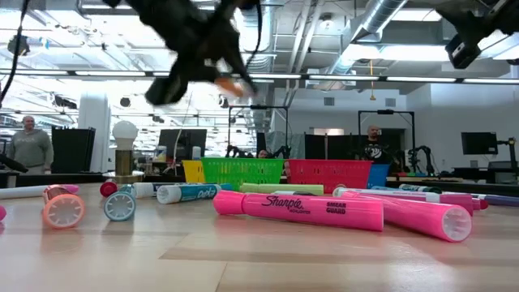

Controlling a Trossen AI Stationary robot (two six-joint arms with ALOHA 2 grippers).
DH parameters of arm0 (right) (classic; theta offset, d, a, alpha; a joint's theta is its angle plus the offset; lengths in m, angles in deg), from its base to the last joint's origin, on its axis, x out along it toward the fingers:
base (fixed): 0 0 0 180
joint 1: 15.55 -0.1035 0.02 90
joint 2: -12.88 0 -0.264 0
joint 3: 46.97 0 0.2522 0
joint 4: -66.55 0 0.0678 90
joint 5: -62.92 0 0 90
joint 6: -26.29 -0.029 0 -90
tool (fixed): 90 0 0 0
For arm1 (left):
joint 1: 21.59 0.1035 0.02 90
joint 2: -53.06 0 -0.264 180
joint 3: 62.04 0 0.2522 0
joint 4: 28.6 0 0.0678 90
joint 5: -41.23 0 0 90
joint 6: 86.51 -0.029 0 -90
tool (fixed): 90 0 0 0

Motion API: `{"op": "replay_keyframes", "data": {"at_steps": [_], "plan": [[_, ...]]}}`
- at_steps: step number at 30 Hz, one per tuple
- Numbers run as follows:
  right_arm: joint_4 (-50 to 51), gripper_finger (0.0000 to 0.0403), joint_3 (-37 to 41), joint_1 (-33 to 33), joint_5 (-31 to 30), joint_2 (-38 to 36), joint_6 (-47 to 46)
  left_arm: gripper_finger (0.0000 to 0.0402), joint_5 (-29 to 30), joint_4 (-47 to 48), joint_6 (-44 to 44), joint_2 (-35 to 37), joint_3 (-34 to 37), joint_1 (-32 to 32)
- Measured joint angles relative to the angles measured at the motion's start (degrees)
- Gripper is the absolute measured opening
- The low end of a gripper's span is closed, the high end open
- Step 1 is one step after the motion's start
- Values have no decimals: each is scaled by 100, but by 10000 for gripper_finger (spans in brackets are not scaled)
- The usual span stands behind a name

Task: Pick & Place Markers
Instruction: Put the orange highlighter into the blue bin

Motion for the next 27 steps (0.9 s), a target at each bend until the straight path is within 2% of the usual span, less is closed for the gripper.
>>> {"op": "replay_keyframes", "data": {"at_steps": [4, 9, 12, 20, 27], "plan": [[-405, 164, 0, 5, -101, 0, 44, 48, 301, -227, -304, 455, -5, 0], [-865, 161, 0, 5, -863, 20, 43, 48, 677, -880, -888, 708, -12, 3], [-1100, 158, -3, 5, -1052, 288, -73, 48, 690, -1518, -1261, 695, -11, 67], [-1418, 153, 0, -13, -1036, 1871, -1039, 49, 488, -2486, -1738, 642, -13, 467], [-3644, 175, 0, 0, -1032, 3561, -722, 49, 87, -2853, -1791, 641, -15, 877]]}}
